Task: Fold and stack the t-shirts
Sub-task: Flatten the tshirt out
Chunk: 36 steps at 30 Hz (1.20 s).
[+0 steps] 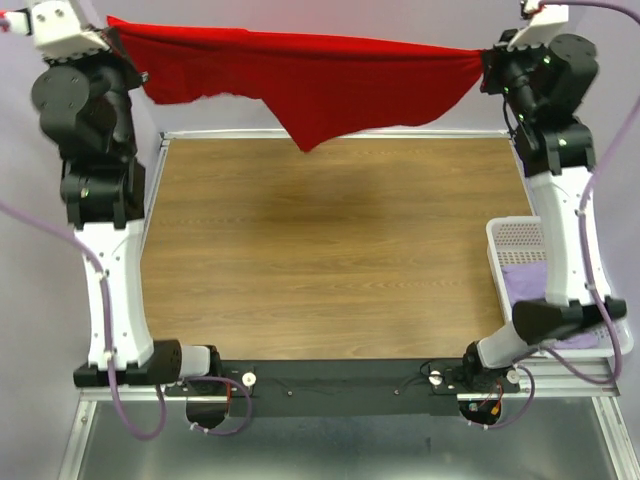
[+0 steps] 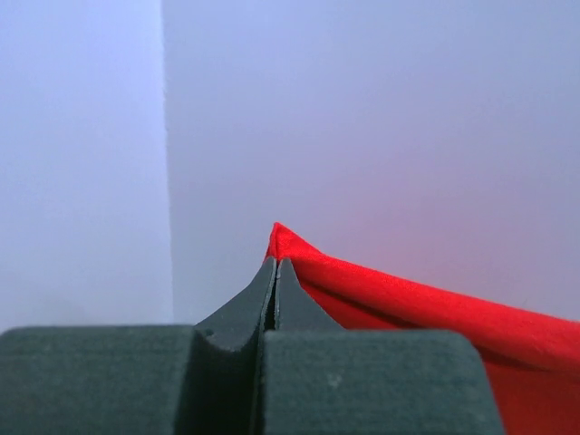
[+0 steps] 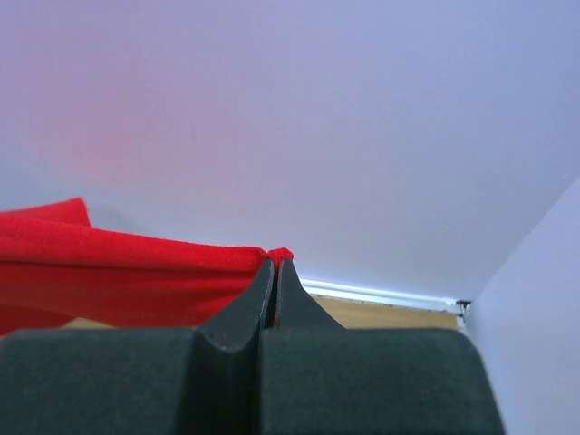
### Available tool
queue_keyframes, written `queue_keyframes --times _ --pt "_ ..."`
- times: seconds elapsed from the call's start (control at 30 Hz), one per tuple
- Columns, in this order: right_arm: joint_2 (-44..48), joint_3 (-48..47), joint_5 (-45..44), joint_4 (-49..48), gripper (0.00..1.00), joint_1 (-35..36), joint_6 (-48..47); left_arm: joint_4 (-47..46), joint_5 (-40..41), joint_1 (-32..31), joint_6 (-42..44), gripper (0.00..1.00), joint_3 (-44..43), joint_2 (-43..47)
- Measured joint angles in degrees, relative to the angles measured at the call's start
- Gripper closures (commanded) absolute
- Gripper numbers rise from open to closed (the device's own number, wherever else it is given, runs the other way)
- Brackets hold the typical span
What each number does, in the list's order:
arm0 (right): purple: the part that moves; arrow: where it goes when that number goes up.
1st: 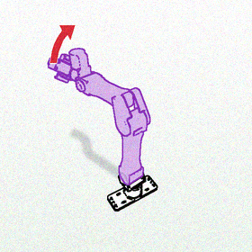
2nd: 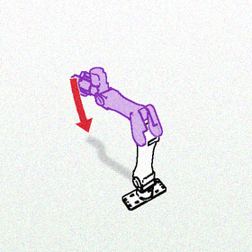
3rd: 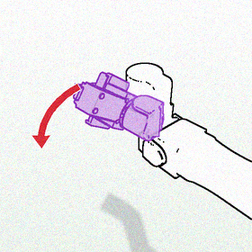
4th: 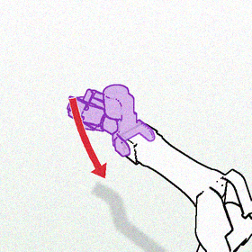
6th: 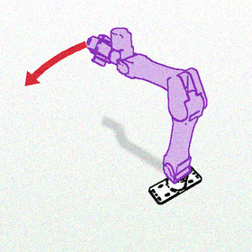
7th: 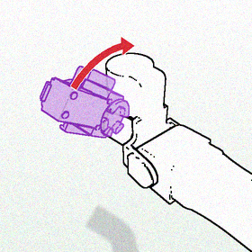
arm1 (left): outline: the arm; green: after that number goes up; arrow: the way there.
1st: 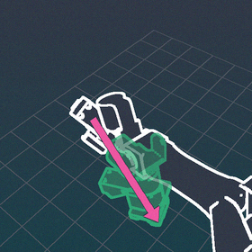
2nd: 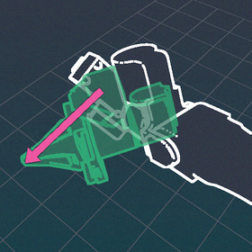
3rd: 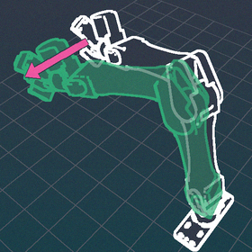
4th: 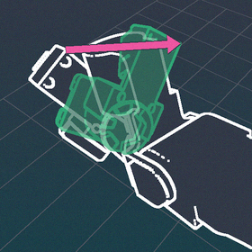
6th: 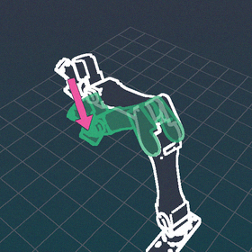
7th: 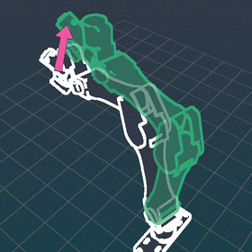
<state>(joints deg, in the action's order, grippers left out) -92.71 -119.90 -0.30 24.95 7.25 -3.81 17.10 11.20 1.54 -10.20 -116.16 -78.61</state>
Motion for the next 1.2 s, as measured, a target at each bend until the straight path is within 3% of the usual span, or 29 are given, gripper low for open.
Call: queue_keyframes --times 0.33,0.63,0.73,0.9,1.03,1.2 --pt "16.76 10.25 4.04 0.15 0.99 0.09 -4.92 -1.7 0.81 0.0 6.93 1.0 1.53 9.51" --pt "16.79 16.76 3.17 -0.72 0.99 0.09 -10.64 -4.61 -6.21 0.09 13.68 1.0 7.72 6.32" --pt "13.25 21.03 2.36 -1.51 0.99 0.04 -12.31 -7.39 -10.56 0.11 14.23 1.0 13.66 3.67" --pt "0.26 30.25 0.85 -5.81 1.0 -0.2 -14.05 -12.81 -15.87 0.0 14.73 0.96 24.11 -9.07" --pt "-12.94 34.95 -0.7 -10.84 0.99 -0.24 -14.1 -15.67 -18.03 -0.17 14.75 0.93 26.08 -24.37" --pt "-26.88 31.52 -2.16 -14.01 0.99 -0.24 -13.79 -17.22 -19.32 -0.39 14.93 0.88 22.4 -37.16"
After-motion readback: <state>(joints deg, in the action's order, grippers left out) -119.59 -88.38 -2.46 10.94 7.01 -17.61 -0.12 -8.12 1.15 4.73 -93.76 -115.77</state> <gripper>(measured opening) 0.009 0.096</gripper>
